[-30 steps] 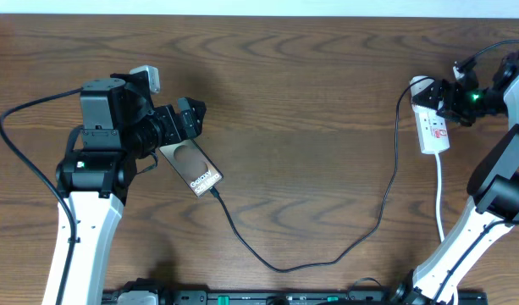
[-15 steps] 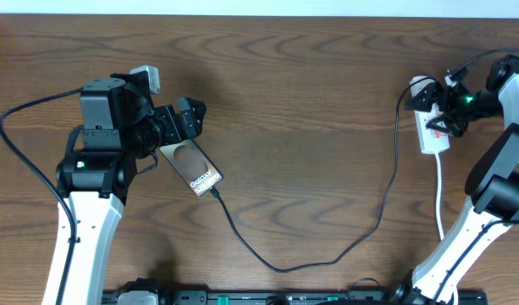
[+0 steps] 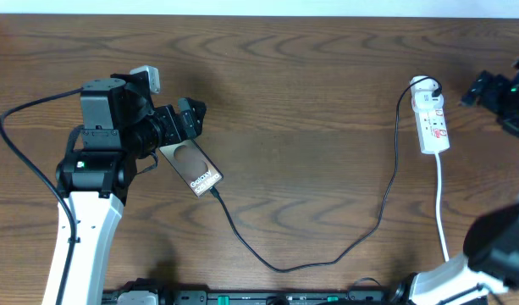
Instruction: Plug charger to phone and switch on socket
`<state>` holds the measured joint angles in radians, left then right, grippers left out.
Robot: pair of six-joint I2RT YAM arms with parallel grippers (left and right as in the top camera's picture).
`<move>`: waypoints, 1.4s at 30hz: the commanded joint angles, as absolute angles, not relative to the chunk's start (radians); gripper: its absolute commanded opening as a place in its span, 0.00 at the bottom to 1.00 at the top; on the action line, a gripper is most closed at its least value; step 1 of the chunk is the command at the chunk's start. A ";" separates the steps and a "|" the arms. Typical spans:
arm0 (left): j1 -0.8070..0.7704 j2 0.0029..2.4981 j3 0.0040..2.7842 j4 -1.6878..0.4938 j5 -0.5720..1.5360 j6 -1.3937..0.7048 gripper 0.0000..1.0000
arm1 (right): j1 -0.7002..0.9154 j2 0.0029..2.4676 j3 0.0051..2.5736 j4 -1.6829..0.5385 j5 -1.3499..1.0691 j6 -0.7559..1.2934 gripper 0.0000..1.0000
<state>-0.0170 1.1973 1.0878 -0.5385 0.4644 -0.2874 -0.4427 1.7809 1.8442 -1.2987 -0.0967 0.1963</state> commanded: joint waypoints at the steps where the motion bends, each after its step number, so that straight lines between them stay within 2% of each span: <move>1: -0.019 1.199 1.110 -0.539 0.459 -0.273 0.98 | -0.442 1.711 1.847 -1.298 -0.076 0.225 0.99; 23: -0.020 1.193 1.109 -0.586 0.458 -0.273 0.98 | -0.442 1.685 1.847 -1.300 -0.085 0.224 0.99; 30: -0.024 1.029 1.000 -0.595 0.270 -0.269 0.98 | -0.442 1.685 1.847 -1.300 -0.085 0.224 0.99; 34: -0.024 0.852 0.791 -0.371 0.188 -0.265 0.98 | -0.442 1.685 1.847 -1.301 -0.085 0.224 0.99; 38: -0.026 0.624 0.461 0.044 0.190 -0.184 0.98 | -0.442 1.685 1.847 -1.301 -0.085 0.224 0.99; 42: -0.026 0.428 0.198 0.308 0.193 -0.176 0.98 | -0.442 1.685 1.847 -1.300 -0.085 0.224 0.99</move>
